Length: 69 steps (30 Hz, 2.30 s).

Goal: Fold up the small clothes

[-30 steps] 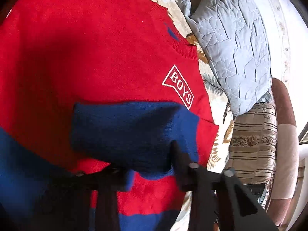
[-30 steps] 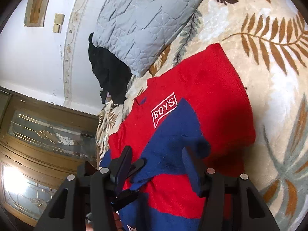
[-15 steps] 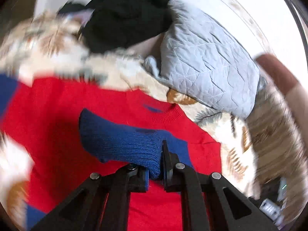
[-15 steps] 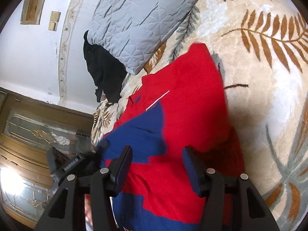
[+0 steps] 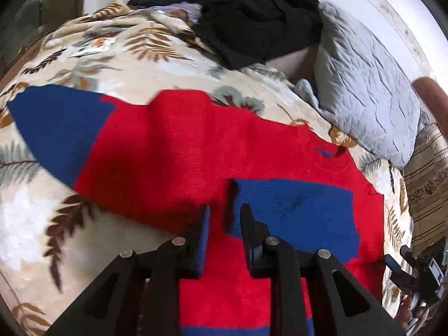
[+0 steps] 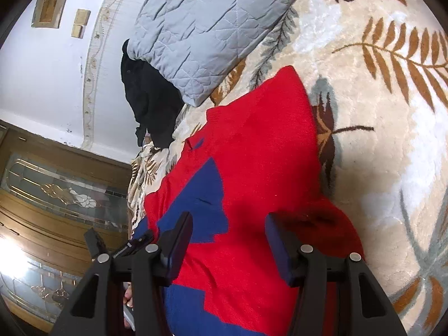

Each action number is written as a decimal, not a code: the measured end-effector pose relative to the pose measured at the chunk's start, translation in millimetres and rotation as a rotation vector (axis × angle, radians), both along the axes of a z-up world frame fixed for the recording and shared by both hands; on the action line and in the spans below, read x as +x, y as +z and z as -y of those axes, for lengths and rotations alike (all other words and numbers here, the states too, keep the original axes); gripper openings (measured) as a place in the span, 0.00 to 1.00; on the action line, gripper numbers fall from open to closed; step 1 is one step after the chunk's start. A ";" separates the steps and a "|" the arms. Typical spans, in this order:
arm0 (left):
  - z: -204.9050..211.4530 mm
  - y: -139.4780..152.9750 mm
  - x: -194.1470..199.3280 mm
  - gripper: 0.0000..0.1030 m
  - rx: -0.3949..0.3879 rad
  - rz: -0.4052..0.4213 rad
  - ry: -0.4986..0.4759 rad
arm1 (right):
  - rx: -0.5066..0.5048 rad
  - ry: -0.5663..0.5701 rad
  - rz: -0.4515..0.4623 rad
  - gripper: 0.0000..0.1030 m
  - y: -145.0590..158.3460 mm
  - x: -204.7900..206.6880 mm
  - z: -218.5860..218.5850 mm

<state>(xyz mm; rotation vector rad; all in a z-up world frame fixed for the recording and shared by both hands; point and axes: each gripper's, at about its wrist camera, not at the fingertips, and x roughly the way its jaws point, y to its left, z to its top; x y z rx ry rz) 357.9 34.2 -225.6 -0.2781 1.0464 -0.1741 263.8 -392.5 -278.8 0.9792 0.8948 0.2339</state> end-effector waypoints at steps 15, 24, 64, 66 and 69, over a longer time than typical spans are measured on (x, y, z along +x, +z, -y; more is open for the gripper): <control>-170.3 -0.1 -8.8 0.63 -0.072 -0.046 0.377 | -0.007 0.018 0.048 0.57 4.6 3.3 -12.2; -240.0 -16.1 11.5 0.63 -0.286 -0.068 0.570 | -0.065 0.014 0.077 0.56 10.1 6.8 -18.1; 114.1 94.6 -8.5 0.04 -0.006 0.213 -0.365 | -0.036 -0.098 0.114 0.57 20.1 -3.1 10.0; 151.1 77.4 -20.1 0.05 0.019 0.143 -0.461 | -0.023 -0.113 0.109 0.57 20.0 -5.1 14.6; 166.6 65.6 -35.8 0.11 0.047 0.130 -0.510 | -0.001 -0.122 0.077 0.60 15.4 -5.5 20.6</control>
